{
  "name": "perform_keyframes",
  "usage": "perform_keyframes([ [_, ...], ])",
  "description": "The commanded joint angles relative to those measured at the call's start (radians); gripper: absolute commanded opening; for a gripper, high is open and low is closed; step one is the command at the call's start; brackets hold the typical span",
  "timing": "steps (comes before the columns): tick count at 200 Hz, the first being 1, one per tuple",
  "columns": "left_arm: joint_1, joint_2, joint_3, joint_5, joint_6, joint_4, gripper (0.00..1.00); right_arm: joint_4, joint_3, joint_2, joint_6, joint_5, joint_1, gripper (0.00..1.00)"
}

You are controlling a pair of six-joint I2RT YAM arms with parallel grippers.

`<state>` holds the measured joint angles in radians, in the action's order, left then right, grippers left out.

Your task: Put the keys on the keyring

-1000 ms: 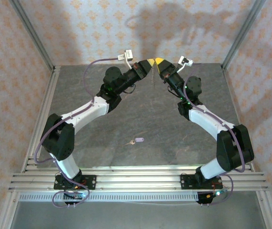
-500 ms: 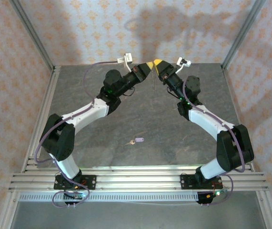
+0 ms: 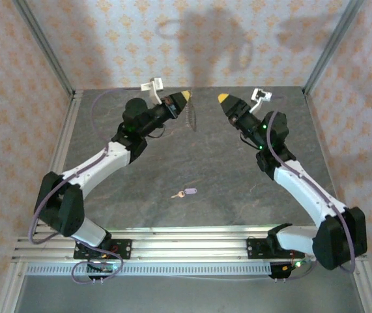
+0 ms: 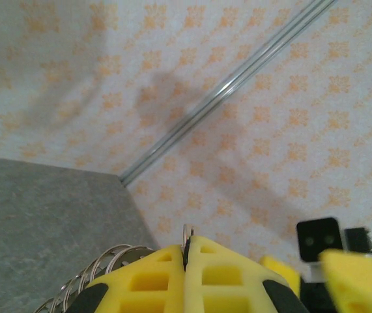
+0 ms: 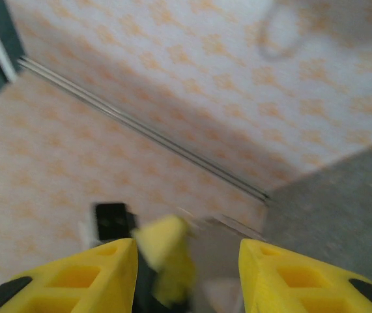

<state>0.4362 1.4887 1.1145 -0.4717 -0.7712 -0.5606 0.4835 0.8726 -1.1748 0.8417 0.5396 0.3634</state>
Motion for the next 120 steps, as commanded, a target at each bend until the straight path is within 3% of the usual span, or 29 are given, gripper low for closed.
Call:
perform_keyframes([
  [1, -0.031, -0.08, -0.035, -0.036, 0.092, 0.043, 0.0, -0.236, -0.057, 0.073, -0.12, 0.019, -0.003, 0.44],
  [56, -0.115, -0.162, -0.1, -0.079, 0.13, 0.09, 0.0, -0.515, -0.174, 0.112, -0.24, 0.044, 0.056, 0.42],
  [120, -0.151, -0.198, -0.126, -0.071, 0.162, 0.123, 0.0, -0.632, -0.192, 0.031, -0.287, -0.121, 0.325, 0.38],
])
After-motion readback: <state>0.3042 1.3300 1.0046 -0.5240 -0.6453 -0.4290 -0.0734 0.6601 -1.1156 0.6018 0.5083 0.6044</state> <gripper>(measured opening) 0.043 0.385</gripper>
